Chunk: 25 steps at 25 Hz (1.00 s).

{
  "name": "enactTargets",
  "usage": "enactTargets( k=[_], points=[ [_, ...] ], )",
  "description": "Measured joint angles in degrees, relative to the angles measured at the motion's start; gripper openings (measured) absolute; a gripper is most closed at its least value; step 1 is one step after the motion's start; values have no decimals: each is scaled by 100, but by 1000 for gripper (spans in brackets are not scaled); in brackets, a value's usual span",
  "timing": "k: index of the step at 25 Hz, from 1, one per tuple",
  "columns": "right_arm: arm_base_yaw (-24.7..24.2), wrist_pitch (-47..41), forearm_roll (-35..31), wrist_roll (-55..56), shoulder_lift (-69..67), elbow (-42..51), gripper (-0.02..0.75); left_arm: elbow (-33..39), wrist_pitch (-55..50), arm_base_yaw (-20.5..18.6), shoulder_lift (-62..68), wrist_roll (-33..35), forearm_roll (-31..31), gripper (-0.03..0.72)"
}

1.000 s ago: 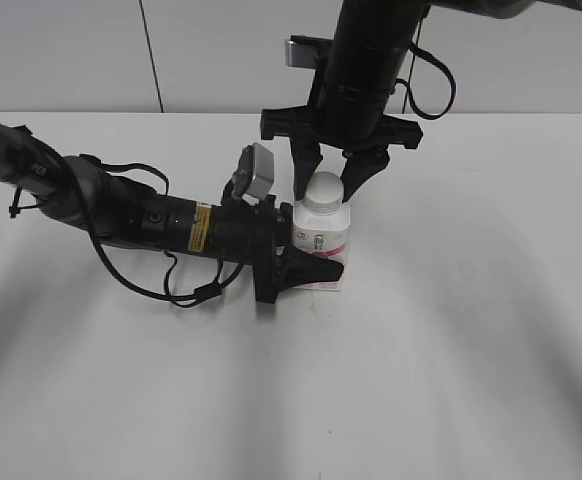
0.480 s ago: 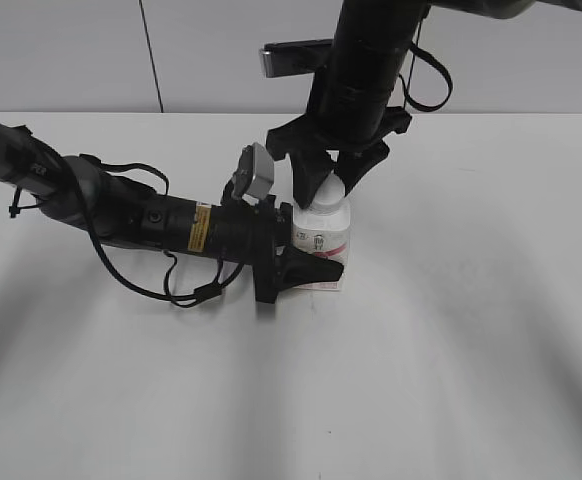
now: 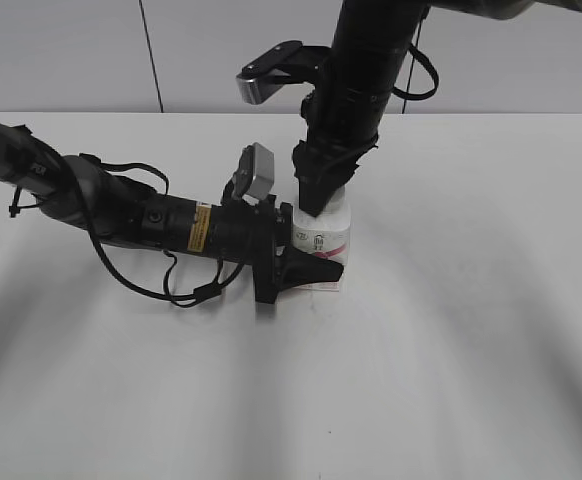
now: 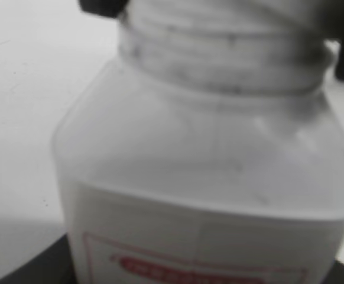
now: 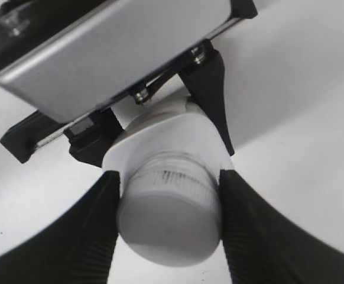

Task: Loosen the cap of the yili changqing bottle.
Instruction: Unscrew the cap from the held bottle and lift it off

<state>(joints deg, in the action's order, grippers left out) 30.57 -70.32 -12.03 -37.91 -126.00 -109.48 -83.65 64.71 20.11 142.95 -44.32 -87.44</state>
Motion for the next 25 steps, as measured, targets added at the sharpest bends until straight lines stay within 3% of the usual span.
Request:
enactTargets(
  k=[11, 25],
  points=[
    [0, -5, 34, -1213, 0, 0, 399, 0, 0, 0, 0, 0, -12, 397],
    [0, -15, 127, -1329, 0, -46, 398, 0, 0, 0, 0, -22, -12, 397]
  ],
)
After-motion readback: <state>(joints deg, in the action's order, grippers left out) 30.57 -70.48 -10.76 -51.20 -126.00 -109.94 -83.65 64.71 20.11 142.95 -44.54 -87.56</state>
